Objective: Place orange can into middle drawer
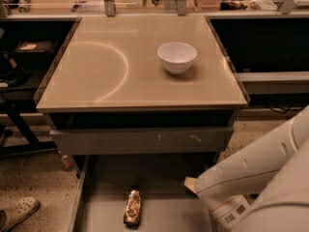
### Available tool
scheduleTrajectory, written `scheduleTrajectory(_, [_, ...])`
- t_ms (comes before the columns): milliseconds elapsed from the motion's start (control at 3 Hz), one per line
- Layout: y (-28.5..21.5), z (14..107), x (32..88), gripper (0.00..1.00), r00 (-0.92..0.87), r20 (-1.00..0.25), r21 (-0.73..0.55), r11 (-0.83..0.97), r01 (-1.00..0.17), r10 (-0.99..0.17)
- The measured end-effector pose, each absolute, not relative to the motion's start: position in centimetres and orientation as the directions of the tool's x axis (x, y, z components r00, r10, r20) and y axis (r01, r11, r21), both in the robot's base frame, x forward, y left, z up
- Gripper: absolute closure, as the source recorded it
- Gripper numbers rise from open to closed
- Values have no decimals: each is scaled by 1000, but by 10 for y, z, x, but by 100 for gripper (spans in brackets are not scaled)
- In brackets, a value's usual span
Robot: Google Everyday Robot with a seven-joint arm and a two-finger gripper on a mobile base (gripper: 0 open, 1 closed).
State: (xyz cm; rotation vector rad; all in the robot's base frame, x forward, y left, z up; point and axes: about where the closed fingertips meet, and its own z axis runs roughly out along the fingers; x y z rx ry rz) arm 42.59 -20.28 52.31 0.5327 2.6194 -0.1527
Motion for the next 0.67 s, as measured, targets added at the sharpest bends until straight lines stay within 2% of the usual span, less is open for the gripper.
scheduleTrajectory(333, [-244, 518, 393, 0, -801, -441, -81, 871, 485, 405])
scheduleTrajectory(667, [-248, 518, 390, 0, -796, -438, -84, 862, 499, 418])
